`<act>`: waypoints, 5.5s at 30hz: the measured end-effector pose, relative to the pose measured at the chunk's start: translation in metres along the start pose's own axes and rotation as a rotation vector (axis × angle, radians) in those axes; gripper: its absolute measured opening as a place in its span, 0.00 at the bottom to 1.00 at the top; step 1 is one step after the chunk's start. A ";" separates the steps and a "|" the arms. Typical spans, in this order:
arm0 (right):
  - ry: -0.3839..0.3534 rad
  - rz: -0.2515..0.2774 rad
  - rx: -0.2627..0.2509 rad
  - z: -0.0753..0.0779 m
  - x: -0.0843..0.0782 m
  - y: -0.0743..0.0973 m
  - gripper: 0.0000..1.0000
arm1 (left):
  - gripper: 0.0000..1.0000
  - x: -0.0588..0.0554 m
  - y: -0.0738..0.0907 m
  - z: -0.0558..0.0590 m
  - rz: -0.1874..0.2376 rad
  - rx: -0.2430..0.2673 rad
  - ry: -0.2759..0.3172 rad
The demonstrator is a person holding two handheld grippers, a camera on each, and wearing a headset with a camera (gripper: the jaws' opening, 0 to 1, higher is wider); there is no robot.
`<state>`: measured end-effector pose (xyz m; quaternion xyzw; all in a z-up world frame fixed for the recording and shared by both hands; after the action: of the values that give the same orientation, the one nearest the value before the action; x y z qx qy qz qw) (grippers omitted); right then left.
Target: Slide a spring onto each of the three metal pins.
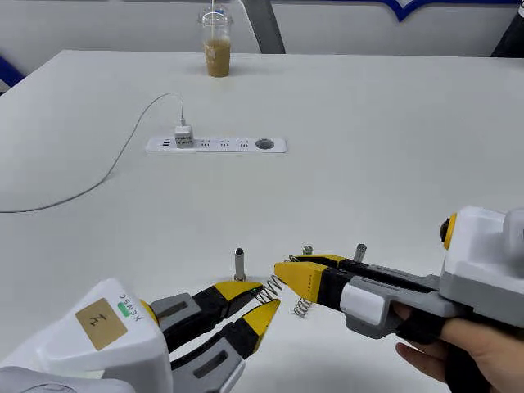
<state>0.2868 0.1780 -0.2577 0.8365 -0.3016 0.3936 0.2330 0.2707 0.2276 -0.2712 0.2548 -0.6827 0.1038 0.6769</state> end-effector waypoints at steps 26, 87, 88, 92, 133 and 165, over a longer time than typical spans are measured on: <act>0.227 -0.006 0.005 -0.009 0.001 -0.016 0.12 | 0.18 -0.017 0.000 -0.015 -0.123 0.057 0.022; 0.777 -0.132 -0.146 0.053 0.003 -0.099 0.12 | 0.79 -0.060 -0.001 -0.024 -0.239 0.100 0.110; 0.782 -0.135 -0.145 0.054 0.002 -0.099 0.12 | 0.79 -0.060 -0.001 -0.024 -0.240 0.100 0.110; 0.808 -0.156 -0.148 0.055 -0.002 -0.101 0.13 | 0.79 -0.060 -0.001 -0.024 -0.240 0.100 0.110; 0.825 -0.307 -0.190 0.076 -0.040 -0.111 0.13 | 0.74 -0.063 0.000 -0.027 -0.264 0.109 0.100; 0.611 -0.199 -0.281 0.059 -0.004 -0.056 0.46 | 0.69 -0.056 0.001 -0.031 -0.270 0.142 0.120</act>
<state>0.3535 0.1823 -0.3037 0.6651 -0.1861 0.5557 0.4628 0.2945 0.2547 -0.3235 0.3850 -0.5913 0.0750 0.7046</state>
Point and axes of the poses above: the centre of the closed fingertips' face, and the gripper's own axes: y roughly backward along the fingers, z roughly to its right, x roughly out of its top, the point moved 2 cm from there along y, roughly backward along the fingers
